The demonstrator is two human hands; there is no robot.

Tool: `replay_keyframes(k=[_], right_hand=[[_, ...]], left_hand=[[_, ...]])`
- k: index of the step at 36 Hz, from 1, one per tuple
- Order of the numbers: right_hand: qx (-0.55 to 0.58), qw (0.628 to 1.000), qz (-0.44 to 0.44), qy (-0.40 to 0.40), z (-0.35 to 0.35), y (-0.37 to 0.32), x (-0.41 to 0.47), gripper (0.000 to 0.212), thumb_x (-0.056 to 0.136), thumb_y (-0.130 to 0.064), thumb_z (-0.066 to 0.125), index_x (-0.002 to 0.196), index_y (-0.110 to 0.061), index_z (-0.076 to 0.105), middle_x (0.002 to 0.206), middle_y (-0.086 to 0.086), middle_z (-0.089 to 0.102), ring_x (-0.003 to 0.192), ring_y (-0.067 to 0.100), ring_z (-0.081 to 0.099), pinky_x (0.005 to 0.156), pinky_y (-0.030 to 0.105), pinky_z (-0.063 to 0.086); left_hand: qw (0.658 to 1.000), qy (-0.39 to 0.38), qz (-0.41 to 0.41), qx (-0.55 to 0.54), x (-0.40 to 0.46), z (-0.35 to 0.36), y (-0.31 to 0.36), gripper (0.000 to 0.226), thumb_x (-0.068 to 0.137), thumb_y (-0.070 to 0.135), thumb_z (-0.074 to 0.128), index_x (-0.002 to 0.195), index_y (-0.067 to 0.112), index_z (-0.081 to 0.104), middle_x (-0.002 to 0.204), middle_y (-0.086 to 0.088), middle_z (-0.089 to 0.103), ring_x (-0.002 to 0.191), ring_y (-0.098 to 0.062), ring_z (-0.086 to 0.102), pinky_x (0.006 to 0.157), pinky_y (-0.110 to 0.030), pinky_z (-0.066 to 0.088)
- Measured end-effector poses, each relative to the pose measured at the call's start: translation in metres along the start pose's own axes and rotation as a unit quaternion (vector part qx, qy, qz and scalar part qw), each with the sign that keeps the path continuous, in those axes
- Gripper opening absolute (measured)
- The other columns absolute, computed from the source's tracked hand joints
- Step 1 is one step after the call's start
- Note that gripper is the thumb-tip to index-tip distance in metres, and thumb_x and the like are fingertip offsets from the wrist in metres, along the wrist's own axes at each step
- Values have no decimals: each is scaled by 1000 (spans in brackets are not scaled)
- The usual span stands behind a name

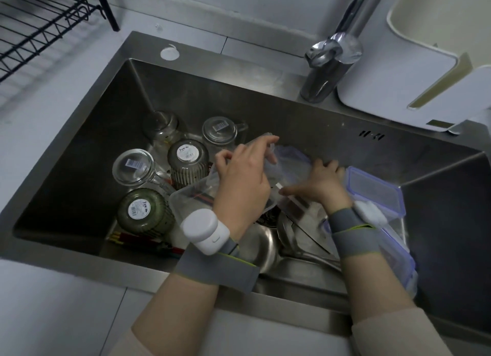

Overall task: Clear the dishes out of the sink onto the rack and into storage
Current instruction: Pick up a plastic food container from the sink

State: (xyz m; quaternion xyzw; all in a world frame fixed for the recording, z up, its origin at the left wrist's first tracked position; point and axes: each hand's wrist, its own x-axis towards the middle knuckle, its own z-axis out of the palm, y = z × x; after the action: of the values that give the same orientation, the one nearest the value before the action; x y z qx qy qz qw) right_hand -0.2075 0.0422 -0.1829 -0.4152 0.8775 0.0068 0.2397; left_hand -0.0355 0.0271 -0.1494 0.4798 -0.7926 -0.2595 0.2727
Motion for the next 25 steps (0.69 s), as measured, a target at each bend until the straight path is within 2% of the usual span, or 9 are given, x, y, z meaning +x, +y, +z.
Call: replay_keyframes(k=[2,5,8,11,14,18,20,22,25], right_hand=[[29,999,25,-31,-10,1,-1,113,58,-62,81,144,-9,31,146,20,28,139,38,22,111,43,28],[125,986,37,-101,-23,6,-9,116,51,-70,79,143,-11,39,141,12,45,129,31,43,106,42,41],[254,952,37,-170,-32,13,-24,101,44,-72,78,127,-19,53,121,1,56,104,17,54,95,41,47],[327,926,20,-188,-37,18,-31,90,40,-71,78,117,-29,56,115,-5,56,101,10,52,93,43,49],[435,876,10,-208,-44,19,-34,82,37,-67,78,109,-32,60,116,-7,58,107,13,55,89,44,53],[532,799,-56,-275,-49,11,-41,84,50,-67,73,124,-29,60,131,2,60,117,25,60,82,40,57],[528,800,-70,-276,-48,7,-41,87,53,-73,64,129,-31,55,132,4,59,116,27,61,86,44,56],[500,822,-63,-264,-49,6,-41,89,55,-81,55,131,-34,52,130,2,57,114,22,61,87,43,56],[496,831,-63,-243,-50,2,-43,36,81,-68,46,106,-44,56,98,-4,67,73,-1,70,62,20,57]], left_hand=[[1000,-11,-3,1,-1,0,1,63,79,-2,45,131,33,44,99,20,57,102,-2,46,85,-27,16],[1000,-27,-15,7,-1,-1,0,61,78,-1,45,128,35,44,97,20,57,101,-2,45,88,-30,18],[999,-36,-29,21,-2,0,1,62,78,0,45,128,36,41,93,21,59,100,-1,42,88,-31,18],[998,-30,-46,27,-2,1,1,59,75,-1,47,123,33,41,88,22,60,101,-1,44,89,-31,16],[998,-37,-23,44,-1,1,2,54,71,-5,48,108,34,49,84,21,62,99,-4,47,86,-31,15],[995,-29,57,74,-2,-4,10,31,66,1,57,73,32,59,67,19,56,83,-6,48,78,-29,13],[991,-22,106,73,-3,-6,11,23,62,7,56,63,30,57,63,17,51,78,-9,50,78,-29,13],[988,-11,135,73,-2,-6,12,22,59,8,62,59,29,56,60,16,52,76,-9,52,78,-29,12],[982,6,163,90,-1,-8,13,25,58,5,69,58,27,58,61,16,54,75,-10,54,80,-30,13]])
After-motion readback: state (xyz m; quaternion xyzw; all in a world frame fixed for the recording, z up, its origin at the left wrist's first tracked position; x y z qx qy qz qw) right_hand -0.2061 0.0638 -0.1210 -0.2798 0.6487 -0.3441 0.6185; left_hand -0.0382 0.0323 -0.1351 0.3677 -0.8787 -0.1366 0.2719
